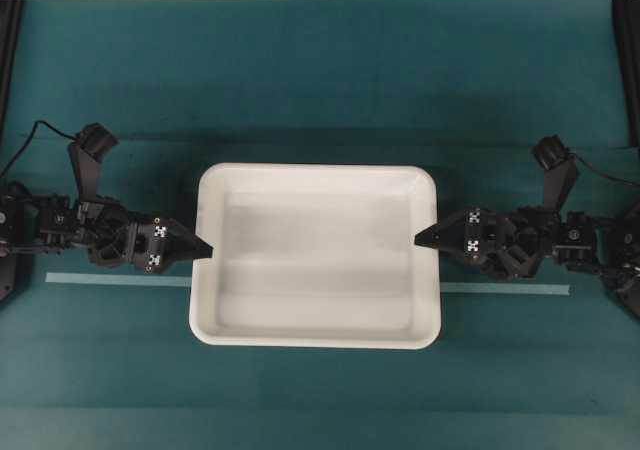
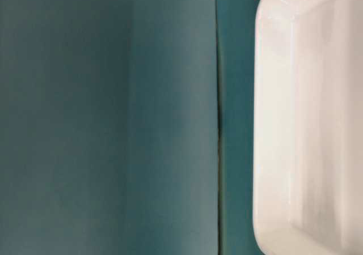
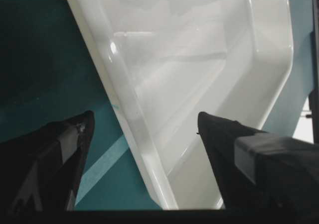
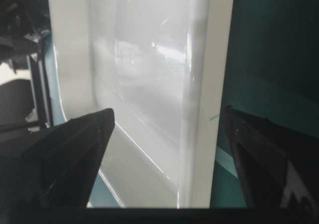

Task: Lift the white case with both hands.
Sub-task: 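Lower both open grippers onto the tray's left and right rims, then close both grippers on the tray's side rims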

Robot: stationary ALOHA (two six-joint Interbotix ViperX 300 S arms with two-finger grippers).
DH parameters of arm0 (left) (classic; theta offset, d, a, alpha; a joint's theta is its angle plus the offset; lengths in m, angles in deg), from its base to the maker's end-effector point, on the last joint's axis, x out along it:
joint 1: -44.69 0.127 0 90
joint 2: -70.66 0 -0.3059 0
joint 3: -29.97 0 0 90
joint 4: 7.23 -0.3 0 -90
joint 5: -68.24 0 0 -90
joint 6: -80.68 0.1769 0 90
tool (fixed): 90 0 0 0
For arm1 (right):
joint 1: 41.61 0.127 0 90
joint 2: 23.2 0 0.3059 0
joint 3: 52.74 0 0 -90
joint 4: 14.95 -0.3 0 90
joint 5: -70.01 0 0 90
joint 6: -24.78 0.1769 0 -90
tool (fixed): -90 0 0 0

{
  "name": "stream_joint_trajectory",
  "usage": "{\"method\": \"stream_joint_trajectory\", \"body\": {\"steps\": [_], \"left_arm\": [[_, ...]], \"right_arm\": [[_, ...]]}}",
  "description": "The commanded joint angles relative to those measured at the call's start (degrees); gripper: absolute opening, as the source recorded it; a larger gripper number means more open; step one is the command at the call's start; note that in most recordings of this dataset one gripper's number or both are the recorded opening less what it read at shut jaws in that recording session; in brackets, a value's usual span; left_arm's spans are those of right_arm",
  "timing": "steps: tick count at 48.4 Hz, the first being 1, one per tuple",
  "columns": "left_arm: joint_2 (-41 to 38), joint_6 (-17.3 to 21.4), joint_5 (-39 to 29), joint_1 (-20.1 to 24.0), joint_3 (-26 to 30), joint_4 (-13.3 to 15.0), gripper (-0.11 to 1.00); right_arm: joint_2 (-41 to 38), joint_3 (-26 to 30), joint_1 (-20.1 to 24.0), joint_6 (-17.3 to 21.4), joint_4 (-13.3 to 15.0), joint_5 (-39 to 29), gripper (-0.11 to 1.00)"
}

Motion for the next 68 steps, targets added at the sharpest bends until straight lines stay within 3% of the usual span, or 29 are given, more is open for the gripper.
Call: {"method": "stream_joint_trajectory", "body": {"steps": [1,14,18,25,29,33,54,68], "left_arm": [[-0.5,0.2,0.5,-0.3,0.3,-0.1,0.90],[-0.4,0.2,2.0,-0.1,0.3,-0.2,0.76],[-0.4,0.2,2.1,0.0,0.3,-0.1,0.64],[-0.4,0.2,1.9,0.0,0.4,-0.1,0.34],[-0.4,0.2,1.6,0.1,0.6,-0.1,0.17],[-0.4,0.2,0.8,0.1,0.7,-0.1,0.09],[0.0,-1.1,-4.9,0.0,2.3,-0.1,0.09],[6.2,-4.0,-12.9,-0.3,5.4,-0.1,0.09]], "right_arm": [[-1.4,0.5,0.1,0.4,-0.2,0.4,0.91],[-1.4,1.2,0.2,2.5,-0.2,-3.3,0.78],[-1.4,1.6,0.2,2.8,-0.2,-5.7,0.63],[-1.1,1.8,0.1,3.0,-0.2,-7.6,0.23],[-1.1,1.9,0.0,3.3,-0.2,-8.0,0.11],[-1.1,2.2,0.0,3.5,-0.2,-8.7,0.11],[1.7,4.0,-0.1,4.0,-0.2,-14.2,0.11],[9.1,5.2,-0.7,4.2,-0.2,-21.9,0.11]]}}
